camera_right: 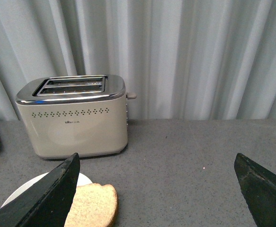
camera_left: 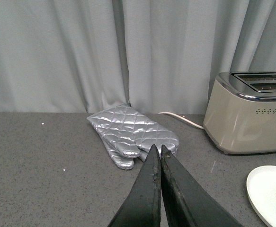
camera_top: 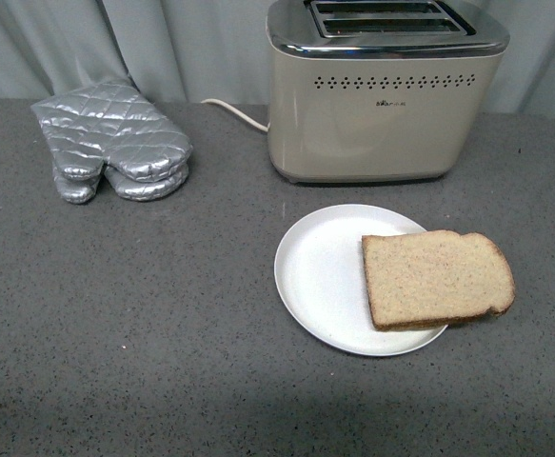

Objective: Put bread into toaster

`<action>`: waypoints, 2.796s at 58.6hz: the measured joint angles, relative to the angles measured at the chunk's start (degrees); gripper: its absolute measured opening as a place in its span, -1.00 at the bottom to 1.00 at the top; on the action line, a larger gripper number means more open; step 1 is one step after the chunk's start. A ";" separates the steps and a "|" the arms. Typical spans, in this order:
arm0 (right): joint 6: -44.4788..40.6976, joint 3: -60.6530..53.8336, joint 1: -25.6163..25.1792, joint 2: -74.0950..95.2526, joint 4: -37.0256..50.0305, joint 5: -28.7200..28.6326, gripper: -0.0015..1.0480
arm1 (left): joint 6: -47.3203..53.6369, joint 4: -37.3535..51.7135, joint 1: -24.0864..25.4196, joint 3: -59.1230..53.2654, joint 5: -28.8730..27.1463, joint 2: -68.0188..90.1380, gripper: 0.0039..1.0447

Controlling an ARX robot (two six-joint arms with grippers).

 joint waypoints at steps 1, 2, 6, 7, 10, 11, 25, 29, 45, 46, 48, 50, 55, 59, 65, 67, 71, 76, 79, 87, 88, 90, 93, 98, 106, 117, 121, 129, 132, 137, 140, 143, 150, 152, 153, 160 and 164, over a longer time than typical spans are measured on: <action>0.02 0.00 0.00 0.00 0.00 0.00 0.81 | 0.00 -0.28 0.00 0.00 0.00 -0.31 -0.94; 0.02 0.00 0.00 0.00 0.00 0.00 0.81 | -0.02 -0.59 0.00 0.00 0.00 -0.59 -0.94; 0.00 0.00 0.00 0.00 0.00 0.00 0.81 | 0.00 -1.73 0.00 0.00 0.00 -1.68 -0.94; 0.00 0.00 0.00 0.00 0.00 0.00 0.81 | 0.00 -1.97 0.00 0.00 0.00 -1.95 -0.94; 0.02 0.00 0.00 0.00 0.00 0.00 0.81 | 0.00 -2.69 0.00 0.02 0.00 -2.67 -0.94; 0.02 0.00 0.00 0.00 0.00 0.00 0.81 | 0.00 -3.13 0.00 0.02 0.00 -3.08 -0.94; 0.02 0.00 0.00 0.00 0.00 0.00 0.81 | 0.00 -12.57 0.00 0.02 0.02 -12.15 -0.94; 0.00 0.00 -0.02 0.00 0.00 0.00 0.81 | -0.02 -12.57 0.00 0.02 0.02 -12.17 -0.78; 0.02 0.00 0.00 0.00 0.00 0.00 0.81 | -0.02 -12.57 0.00 0.02 0.02 -12.20 0.40; 0.02 0.00 0.00 0.00 0.00 0.00 0.81 | -0.02 -12.59 0.00 0.02 0.02 -12.20 0.44; 0.00 0.00 0.00 -0.02 0.00 0.00 0.81 | -0.02 -12.57 0.00 0.02 0.02 -12.20 0.57; -0.02 0.00 -0.02 0.00 0.02 -0.02 0.81 | -0.02 -12.59 0.00 0.02 0.02 -12.20 0.68; -6.88 0.00 -0.17 3.72 4.17 -1.57 0.81 | 0.04 -12.59 0.00 0.02 0.02 -12.20 0.91; -11.45 0.00 -0.33 9.79 8.87 -2.29 0.81 | 0.11 -12.57 0.00 0.02 0.02 -12.22 0.86; -13.25 0.48 -1.16 25.88 19.19 -3.72 0.81 | 0.13 -12.57 0.00 0.02 0.02 -12.22 0.88; -12.87 1.55 -1.51 34.12 24.11 -3.82 0.81 | 0.13 -12.59 0.00 0.02 0.02 -12.22 0.88; -11.26 3.58 -1.97 43.78 28.68 -4.72 0.81 | 0.13 -12.59 0.00 0.02 0.02 -12.24 0.88; -7.91 7.30 -2.80 57.33 31.65 -6.91 0.81 | 0.13 -12.59 0.00 0.02 0.02 -12.24 0.88; -6.49 8.92 -3.23 62.66 31.93 -7.78 0.81 | 0.13 -12.59 0.00 0.02 0.02 -12.24 0.88; -0.07 16.06 -4.85 80.46 28.87 -14.14 0.81 | 0.13 -12.59 0.00 0.02 0.02 -12.24 0.88; 0.61 16.85 -4.90 82.05 28.74 -14.86 0.81 | 0.13 -12.59 0.00 0.02 0.02 -12.24 0.88; 1.64 17.90 -5.01 84.35 28.70 -15.72 0.81 | 0.13 -12.59 0.00 0.02 0.02 -12.24 0.88; 3.06 19.58 -5.18 87.52 28.13 -17.11 0.81 | 0.13 -12.59 0.00 0.02 0.02 -12.24 0.88; 4.98 22.60 -5.35 92.76 26.14 -19.06 0.81 | 0.13 -12.59 0.00 0.02 0.02 -12.24 0.88; 6.03 26.49 -5.53 98.92 22.34 -21.49 0.81 | 0.13 -12.59 0.00 0.02 0.02 -12.24 0.88; 7.67 31.17 -5.55 105.48 19.15 -24.39 0.81 | 0.13 -12.59 0.00 0.02 0.02 -12.24 0.88; 8.11 32.52 -5.29 107.19 18.21 -24.61 0.81 | 0.13 -12.59 0.00 0.02 0.02 -12.24 0.88; 10.69 34.45 -4.31 109.77 17.90 -26.40 0.81 | 0.13 -12.59 0.00 0.02 0.02 -12.24 0.88; 11.74 35.34 -3.58 110.86 17.90 -26.82 0.81 | 0.13 -12.59 0.00 0.02 0.02 -12.24 0.88; 14.16 36.83 -2.34 112.74 18.32 -27.08 0.81 | 0.13 -12.59 0.00 0.02 0.02 -12.24 0.88; 15.80 38.01 -1.46 114.05 18.58 -26.99 0.81 | 0.13 -12.59 0.00 0.02 0.02 -12.24 0.88; 17.11 39.04 -0.79 115.23 18.67 -26.75 0.80 | 0.13 -12.59 0.00 0.02 0.02 -12.24 0.88; 19.04 40.37 0.02 116.37 18.99 -26.27 0.48 | 0.13 -12.59 0.00 0.02 0.02 -12.24 0.88; 19.52 40.63 0.13 116.39 18.97 -26.05 0.38 | 0.13 -12.59 0.00 0.02 0.02 -12.24 0.88; 19.63 40.81 0.17 116.39 18.86 -25.92 0.31 | 0.13 -12.59 0.00 0.02 0.02 -12.24 0.88; 20.44 41.46 0.31 116.28 18.03 -25.29 -0.10 | 0.13 -12.59 0.00 0.02 0.02 -12.24 0.88; 20.90 41.48 0.33 116.13 17.44 -25.33 -0.30 | 0.13 -12.59 0.00 0.02 0.02 -12.24 0.88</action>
